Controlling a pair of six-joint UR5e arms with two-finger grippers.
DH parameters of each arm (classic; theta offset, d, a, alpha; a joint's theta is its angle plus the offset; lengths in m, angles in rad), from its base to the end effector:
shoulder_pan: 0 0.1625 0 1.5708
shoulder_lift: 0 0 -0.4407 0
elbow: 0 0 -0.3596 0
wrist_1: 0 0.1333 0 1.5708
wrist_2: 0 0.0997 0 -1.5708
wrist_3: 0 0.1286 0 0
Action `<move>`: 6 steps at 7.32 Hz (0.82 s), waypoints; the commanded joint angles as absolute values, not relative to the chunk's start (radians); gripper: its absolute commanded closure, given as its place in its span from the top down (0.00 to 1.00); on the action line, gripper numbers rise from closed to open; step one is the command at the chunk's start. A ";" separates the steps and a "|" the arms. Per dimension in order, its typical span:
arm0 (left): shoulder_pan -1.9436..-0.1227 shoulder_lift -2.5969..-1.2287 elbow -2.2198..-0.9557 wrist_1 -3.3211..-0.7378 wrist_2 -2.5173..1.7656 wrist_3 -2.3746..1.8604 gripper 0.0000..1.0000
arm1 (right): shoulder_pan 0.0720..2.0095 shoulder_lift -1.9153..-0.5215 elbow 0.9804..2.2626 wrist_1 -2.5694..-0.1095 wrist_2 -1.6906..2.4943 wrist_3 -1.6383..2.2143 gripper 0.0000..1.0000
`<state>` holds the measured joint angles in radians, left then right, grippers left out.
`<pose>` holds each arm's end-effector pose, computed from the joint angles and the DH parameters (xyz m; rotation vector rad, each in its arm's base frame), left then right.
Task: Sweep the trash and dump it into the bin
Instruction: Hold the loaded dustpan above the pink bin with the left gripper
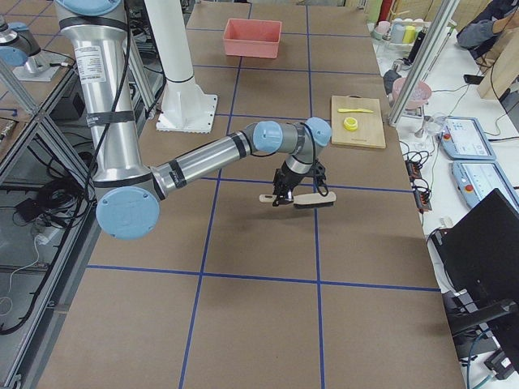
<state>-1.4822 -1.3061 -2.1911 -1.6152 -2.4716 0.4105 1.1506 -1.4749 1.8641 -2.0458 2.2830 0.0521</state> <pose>-0.0019 -0.3463 0.4974 0.5190 0.8316 0.6393 -0.1451 -0.4455 0.5703 -0.2475 -0.6758 -0.3216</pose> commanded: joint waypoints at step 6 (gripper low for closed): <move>-1.614 -0.869 -2.298 -1.623 -2.485 0.845 0.00 | 1.287 -1.692 1.644 -1.621 2.279 0.124 0.00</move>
<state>-1.5994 -0.9246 -2.2957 -1.6229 -2.4856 0.7641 1.2811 -1.6877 1.6592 -1.6360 2.2779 0.1070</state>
